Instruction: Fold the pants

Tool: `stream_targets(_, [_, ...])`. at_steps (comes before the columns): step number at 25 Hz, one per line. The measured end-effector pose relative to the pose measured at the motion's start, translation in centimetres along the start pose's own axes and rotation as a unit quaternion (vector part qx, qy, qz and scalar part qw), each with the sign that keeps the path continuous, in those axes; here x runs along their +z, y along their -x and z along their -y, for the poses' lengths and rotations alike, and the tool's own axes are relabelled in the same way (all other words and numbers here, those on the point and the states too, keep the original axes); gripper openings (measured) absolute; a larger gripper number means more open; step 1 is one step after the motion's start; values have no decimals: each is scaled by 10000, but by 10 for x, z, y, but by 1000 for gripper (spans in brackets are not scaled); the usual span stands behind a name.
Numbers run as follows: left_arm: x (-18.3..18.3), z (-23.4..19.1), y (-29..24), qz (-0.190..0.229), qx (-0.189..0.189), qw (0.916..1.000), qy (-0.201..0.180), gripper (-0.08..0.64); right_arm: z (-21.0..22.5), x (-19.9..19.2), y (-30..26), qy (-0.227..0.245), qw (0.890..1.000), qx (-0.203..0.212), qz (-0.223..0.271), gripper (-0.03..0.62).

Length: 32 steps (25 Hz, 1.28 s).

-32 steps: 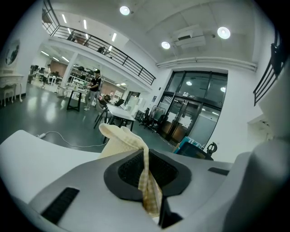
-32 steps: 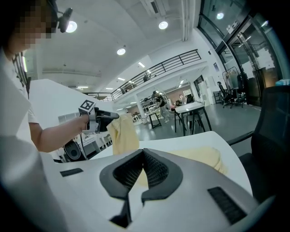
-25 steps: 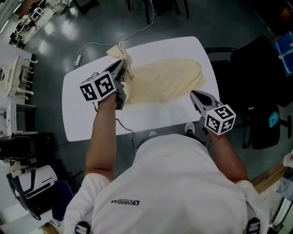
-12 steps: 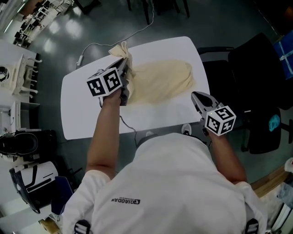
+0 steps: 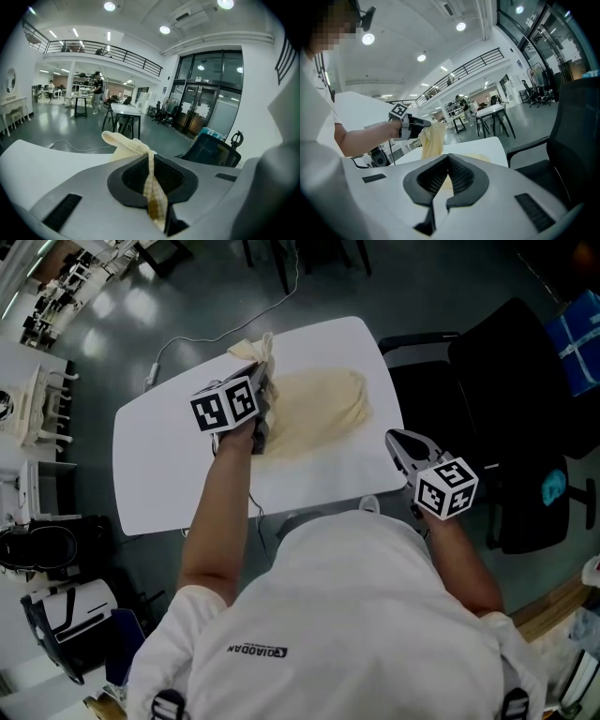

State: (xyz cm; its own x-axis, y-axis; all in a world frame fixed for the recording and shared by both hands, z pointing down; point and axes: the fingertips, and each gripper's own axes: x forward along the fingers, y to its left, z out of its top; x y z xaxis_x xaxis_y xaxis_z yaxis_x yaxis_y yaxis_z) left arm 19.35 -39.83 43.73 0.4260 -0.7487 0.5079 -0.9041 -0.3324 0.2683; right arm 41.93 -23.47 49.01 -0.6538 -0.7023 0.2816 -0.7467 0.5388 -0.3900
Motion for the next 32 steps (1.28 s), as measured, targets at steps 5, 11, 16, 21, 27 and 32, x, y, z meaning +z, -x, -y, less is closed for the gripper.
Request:
stream_targets(5, [-13,30,-38,-199,-76,9998,-55,57,20,-6,13,-66,9999,-61,-82,18])
stream_targets(11, [-48,53,-90,-621,30,9977,-264,57,45,-20,30,-191,9995,-233,-133,18])
stream_targets(16, [-95,70,-132,-1070,154,9928,-511,58,57,-28,44,-272,9988,-369,-182,18])
stream_targets(21, [-137,79,-165,-1447,268,9875,-570,57,72,-39,56,-399,9975,-535,-242,18])
stream_targets(27, [-173,76,-184,-1930,651,9750,-891,58,79,-51,63,-536,9962,-612,-316,18])
stream_targets(32, [-197,92,-204,-2104,467,9655,-1464,77,81,-64,64,-631,9952,-620,-409,18])
